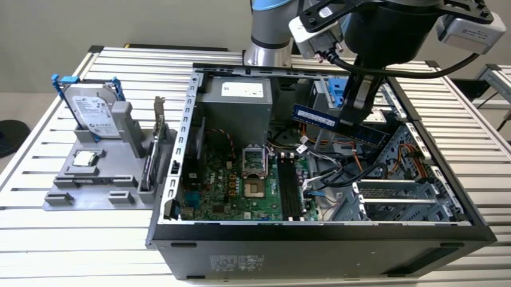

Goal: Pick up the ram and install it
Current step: 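Insert the ram into the slot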

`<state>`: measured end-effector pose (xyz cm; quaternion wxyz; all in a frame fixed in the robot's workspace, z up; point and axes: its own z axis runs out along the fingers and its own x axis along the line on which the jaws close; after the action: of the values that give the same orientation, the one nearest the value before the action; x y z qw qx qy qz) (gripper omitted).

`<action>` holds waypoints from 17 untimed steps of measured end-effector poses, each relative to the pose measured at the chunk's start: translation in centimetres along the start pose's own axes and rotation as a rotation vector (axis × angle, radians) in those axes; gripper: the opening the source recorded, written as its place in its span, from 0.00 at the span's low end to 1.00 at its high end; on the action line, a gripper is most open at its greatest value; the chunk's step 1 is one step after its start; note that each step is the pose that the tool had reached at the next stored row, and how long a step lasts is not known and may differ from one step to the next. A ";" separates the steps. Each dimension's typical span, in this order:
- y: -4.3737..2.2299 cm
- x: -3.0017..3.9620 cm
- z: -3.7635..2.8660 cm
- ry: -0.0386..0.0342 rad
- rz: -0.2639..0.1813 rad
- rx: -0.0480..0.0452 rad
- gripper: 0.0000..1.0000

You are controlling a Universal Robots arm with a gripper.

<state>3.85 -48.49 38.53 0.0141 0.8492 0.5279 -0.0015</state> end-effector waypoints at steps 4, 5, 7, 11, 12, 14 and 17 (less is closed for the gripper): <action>0.00 -0.01 0.01 0.0002 0.005 0.0002 0.00; 0.00 -0.01 0.01 0.0001 0.006 0.0002 0.00; 0.00 0.00 0.01 -0.0001 0.009 0.0002 0.00; 0.00 0.00 0.01 -0.0002 0.014 0.0003 0.00; 0.00 0.00 0.01 -0.0002 0.014 0.0003 0.00; 0.00 0.00 0.01 -0.0002 0.016 0.0003 0.00; 0.00 0.00 0.01 -0.0003 0.018 0.0003 0.00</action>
<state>3.85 -48.49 38.52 0.0140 0.8539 0.5203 -0.0016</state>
